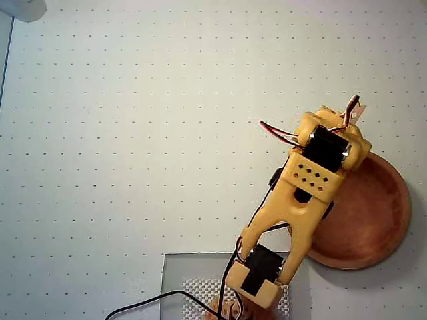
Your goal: Grasp a clothespin and put it in the bowl.
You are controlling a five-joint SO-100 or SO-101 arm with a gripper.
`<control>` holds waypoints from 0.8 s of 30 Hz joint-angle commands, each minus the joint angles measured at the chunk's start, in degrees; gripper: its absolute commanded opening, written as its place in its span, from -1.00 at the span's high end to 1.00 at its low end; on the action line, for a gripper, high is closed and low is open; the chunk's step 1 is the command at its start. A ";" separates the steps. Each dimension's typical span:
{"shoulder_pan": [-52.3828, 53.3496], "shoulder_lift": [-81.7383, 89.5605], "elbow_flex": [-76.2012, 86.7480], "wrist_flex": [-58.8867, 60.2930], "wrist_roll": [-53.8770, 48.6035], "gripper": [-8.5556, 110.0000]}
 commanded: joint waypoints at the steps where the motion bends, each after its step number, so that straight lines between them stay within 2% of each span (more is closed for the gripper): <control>1: 4.66 -3.08 -1.14 1.58 -0.70 0.91; 24: 7.38 -3.43 21.09 1.58 2.64 0.91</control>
